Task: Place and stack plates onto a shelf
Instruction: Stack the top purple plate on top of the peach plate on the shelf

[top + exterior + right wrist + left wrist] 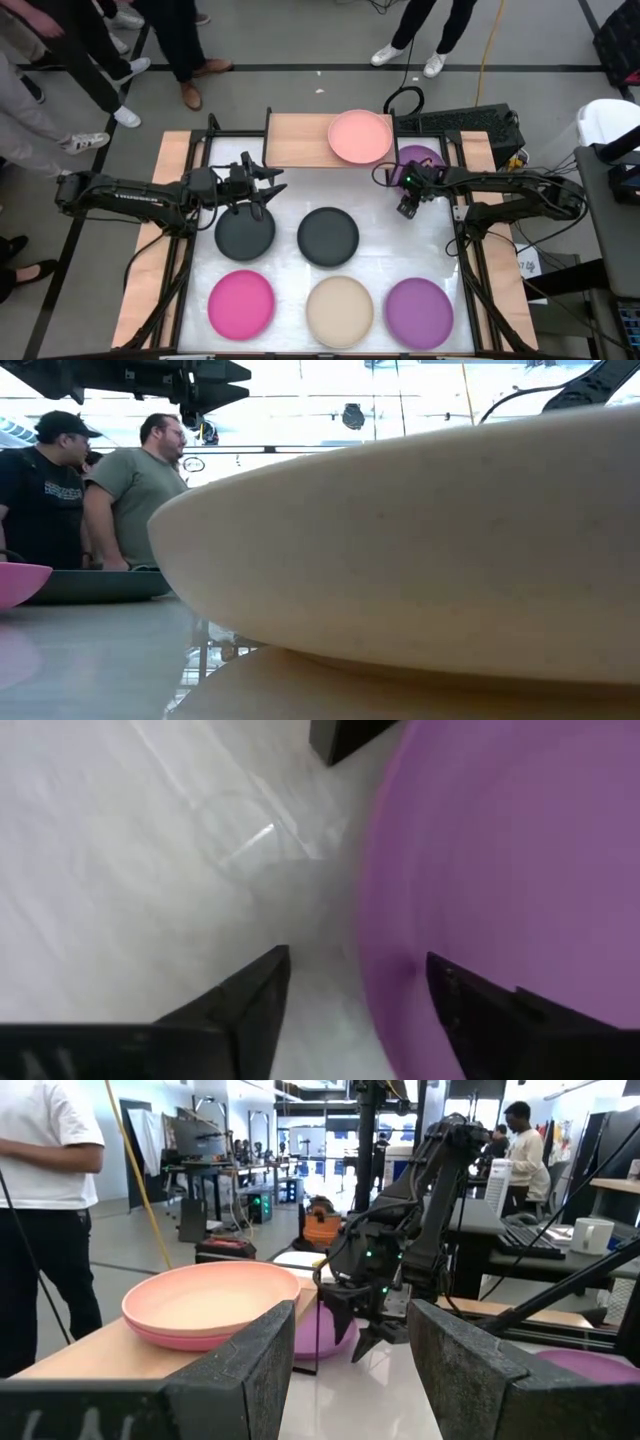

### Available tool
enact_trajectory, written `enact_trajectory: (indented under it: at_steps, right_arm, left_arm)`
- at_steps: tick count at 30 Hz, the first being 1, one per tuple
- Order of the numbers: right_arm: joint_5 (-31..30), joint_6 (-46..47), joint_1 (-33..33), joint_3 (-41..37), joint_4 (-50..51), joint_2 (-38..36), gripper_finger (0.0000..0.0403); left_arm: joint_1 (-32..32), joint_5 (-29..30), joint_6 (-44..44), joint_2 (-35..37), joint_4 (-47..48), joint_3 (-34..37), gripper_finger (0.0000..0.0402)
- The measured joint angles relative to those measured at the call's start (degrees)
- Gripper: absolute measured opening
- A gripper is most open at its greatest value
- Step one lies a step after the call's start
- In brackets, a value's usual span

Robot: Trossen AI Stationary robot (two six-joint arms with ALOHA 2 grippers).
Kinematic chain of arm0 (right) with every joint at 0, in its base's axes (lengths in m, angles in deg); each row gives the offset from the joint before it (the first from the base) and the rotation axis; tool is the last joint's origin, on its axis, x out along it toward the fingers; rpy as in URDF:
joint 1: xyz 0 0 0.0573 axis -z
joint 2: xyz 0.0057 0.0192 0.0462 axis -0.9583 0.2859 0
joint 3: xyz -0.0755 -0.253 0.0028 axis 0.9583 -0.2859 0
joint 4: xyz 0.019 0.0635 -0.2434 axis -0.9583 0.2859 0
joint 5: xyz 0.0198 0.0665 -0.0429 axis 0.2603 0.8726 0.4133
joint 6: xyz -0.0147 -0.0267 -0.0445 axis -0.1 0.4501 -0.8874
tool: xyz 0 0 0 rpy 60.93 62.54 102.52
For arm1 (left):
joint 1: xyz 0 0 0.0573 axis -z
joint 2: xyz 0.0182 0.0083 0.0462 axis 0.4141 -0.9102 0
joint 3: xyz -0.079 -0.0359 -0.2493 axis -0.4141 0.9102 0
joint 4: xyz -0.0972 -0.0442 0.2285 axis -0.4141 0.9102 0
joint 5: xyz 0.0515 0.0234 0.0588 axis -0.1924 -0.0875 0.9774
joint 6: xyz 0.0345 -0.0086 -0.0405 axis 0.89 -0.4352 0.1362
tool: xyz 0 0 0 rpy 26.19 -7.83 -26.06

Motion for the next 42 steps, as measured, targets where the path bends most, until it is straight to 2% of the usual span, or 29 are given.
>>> enact_trajectory:
  at_steps: [7, 13, 20, 32, 35, 37, 39, 42]
  right_arm:
    - [3.8, 0.5, 0.0, 0.0, 0.2, 0.0, 0.0094]
    - [3.7, 2.2, 0.0, 0.0, 0.2, -0.3, 0.0013]
    - [-0.2, 9.2, -0.1, -0.1, 0.9, -6.6, 0.0004]
    - [-13.8, 9.4, 0.2, 2.0, -1.6, -29.6, 0.0000]
    - [-13.6, 6.4, 0.2, 3.0, -6.0, -33.3, 0.0000]
    - [-11.5, 4.7, 0.2, 3.8, -10.8, -34.5, 0.0000]
    - [-9.0, 3.0, 0.2, 5.1, -14.3, -34.6, 0.0000]
    - [-9.0, -0.2, 0.1, 8.2, -15.9, -32.8, 0.0000]
  left_arm:
    - [0.0, 0.0, -0.1, 0.0, 0.3, 0.0, 0.0200]
    - [0.0, 0.0, -0.1, 0.0, 1.4, 0.0, 0.0200]
    - [0.0, 0.0, -0.2, 0.0, 1.6, 0.0, 0.0200]
    - [0.0, 0.0, -0.2, 0.0, 1.7, 0.0, 0.0200]
    - [0.0, 0.0, 0.1, 0.0, 1.7, 0.0, 0.0200]
    - [0.0, 0.0, 1.0, 0.0, 1.7, 0.0, 0.0200]
    - [0.0, 0.0, 2.1, 0.0, 1.7, 0.0, 0.0200]
    - [0.0, 0.0, 3.2, 0.0, 1.1, 0.0, 0.0200]
